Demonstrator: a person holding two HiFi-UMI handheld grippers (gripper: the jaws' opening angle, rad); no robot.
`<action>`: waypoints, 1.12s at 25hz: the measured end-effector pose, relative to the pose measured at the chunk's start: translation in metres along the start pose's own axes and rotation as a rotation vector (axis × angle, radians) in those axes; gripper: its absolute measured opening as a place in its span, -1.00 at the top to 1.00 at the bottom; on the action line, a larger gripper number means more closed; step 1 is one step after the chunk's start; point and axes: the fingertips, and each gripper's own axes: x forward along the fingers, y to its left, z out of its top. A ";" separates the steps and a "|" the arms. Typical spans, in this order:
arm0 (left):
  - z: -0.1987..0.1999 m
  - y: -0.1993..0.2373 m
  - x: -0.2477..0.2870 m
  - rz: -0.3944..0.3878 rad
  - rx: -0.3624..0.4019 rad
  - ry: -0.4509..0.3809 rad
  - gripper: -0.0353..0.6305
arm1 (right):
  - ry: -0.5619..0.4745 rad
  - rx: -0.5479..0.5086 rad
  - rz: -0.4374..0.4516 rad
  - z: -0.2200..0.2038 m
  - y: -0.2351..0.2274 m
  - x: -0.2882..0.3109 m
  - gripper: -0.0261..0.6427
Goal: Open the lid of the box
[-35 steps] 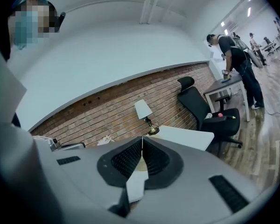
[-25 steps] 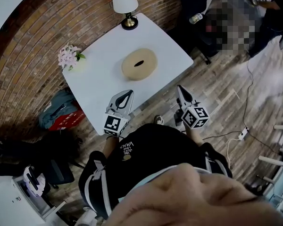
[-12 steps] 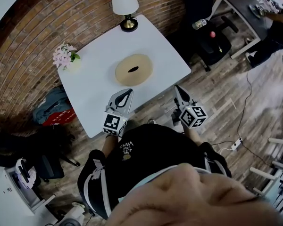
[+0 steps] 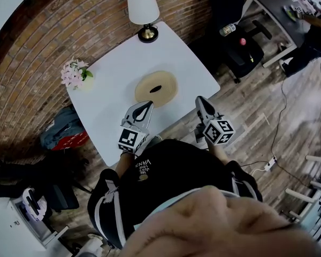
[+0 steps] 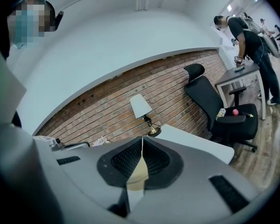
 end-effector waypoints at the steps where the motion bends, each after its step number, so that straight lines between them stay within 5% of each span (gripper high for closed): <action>1: 0.002 0.004 0.002 -0.009 0.004 -0.002 0.86 | -0.003 0.000 -0.005 0.002 0.001 0.004 0.91; 16: -0.011 0.053 0.002 -0.121 -0.023 0.004 0.86 | -0.024 0.045 -0.093 -0.018 0.022 0.045 0.91; 28: -0.021 0.060 0.028 -0.049 -0.021 0.026 0.86 | 0.060 -0.009 -0.012 -0.018 -0.002 0.073 0.91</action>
